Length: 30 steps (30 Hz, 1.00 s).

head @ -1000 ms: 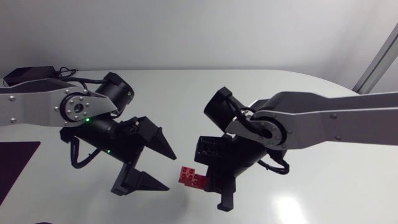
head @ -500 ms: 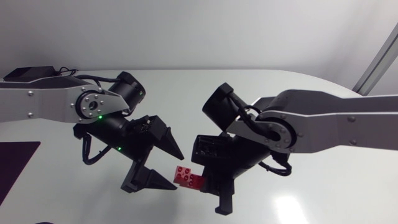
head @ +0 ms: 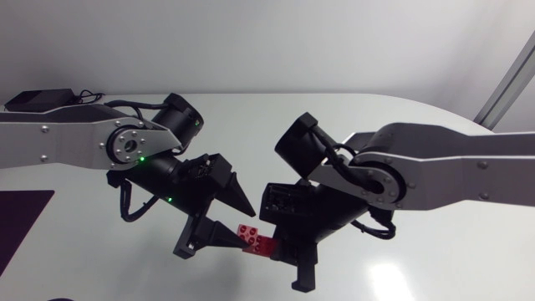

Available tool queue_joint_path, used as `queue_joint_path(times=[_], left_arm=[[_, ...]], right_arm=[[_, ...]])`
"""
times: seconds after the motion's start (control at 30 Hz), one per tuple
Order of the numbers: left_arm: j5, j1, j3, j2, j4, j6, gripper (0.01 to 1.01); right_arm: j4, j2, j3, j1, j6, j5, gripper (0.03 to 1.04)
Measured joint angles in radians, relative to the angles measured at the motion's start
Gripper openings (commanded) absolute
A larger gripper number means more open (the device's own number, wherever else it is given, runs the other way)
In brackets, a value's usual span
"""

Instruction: Separate the duplo bricks

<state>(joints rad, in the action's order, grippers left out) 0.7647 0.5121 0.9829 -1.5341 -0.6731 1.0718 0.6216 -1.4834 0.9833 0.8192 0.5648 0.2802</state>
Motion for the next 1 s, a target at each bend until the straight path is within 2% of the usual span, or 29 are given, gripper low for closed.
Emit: queue_joint_path(times=[0.6, 1.0], left_arm=[[0.010, 0.000, -0.016, 0.000, 0.001, -0.027, 0.608], [0.010, 0.003, -0.017, 0.000, 0.045, -0.082, 0.552]], right_arm=[[-0.028, 0.035, -0.009, 0.000, -0.004, -0.006, 0.38], [-0.083, 0.068, -0.050, -0.001, -0.050, -0.026, 0.38]])
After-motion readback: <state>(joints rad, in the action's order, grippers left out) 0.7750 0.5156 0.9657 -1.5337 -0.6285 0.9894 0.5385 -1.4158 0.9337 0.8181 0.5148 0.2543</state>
